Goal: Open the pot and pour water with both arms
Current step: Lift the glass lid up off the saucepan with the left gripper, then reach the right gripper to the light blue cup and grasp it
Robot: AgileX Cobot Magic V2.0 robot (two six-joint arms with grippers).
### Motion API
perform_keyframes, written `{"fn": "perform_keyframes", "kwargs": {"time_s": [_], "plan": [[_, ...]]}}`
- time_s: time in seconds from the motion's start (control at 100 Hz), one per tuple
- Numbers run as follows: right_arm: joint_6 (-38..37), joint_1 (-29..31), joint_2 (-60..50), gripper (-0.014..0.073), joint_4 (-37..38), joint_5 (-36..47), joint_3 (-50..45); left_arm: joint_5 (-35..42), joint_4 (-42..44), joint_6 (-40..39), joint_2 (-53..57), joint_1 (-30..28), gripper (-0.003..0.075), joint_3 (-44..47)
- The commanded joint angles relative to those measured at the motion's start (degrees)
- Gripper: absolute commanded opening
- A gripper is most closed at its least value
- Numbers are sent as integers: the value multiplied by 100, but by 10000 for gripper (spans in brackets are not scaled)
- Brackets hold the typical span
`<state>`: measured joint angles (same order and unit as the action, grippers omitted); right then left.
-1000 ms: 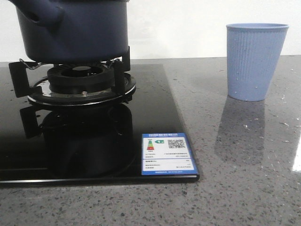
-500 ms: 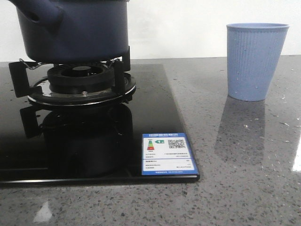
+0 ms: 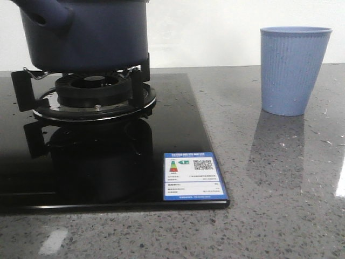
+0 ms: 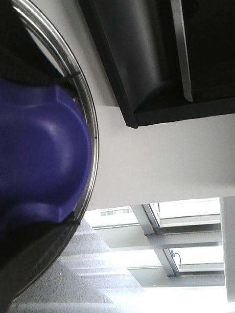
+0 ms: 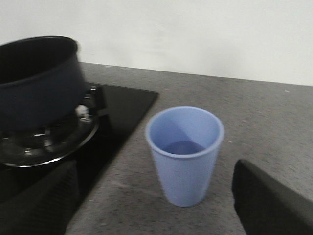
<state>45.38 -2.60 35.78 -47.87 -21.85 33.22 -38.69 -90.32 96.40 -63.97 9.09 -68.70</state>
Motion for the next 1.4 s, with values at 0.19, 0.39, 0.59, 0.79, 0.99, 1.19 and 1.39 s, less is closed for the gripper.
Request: {"fn": "perform_keyframes", "kwargs": {"time_s": [0.19, 0.39, 0.59, 0.79, 0.99, 1.19, 1.39], "plan": [[199, -378, 84, 580, -161, 1273, -404, -55, -133, -266, 419, 28, 250, -248], [199, -1168, 377, 580, -161, 1964, -452, -55, -123, -275, 419, 28, 250, -248], [199, -1919, 888, 580, -223, 3186, -535, -55, -123, -275, 419, 28, 250, -248], [186, -2351, 1454, 580, -229, 3730, -535, -55, -123, -288, 419, 28, 250, -248], [-264, -2469, 1985, 580, -229, 4347, -535, -55, -56, -288, 419, 28, 250, -248], [-276, -2469, 2096, 580, -229, 4495, -535, -57, -28, -288, 419, 28, 250, -248], [-276, -2469, 2219, 580, -229, 4581, -535, -57, -28, -288, 419, 28, 250, -248]]}}
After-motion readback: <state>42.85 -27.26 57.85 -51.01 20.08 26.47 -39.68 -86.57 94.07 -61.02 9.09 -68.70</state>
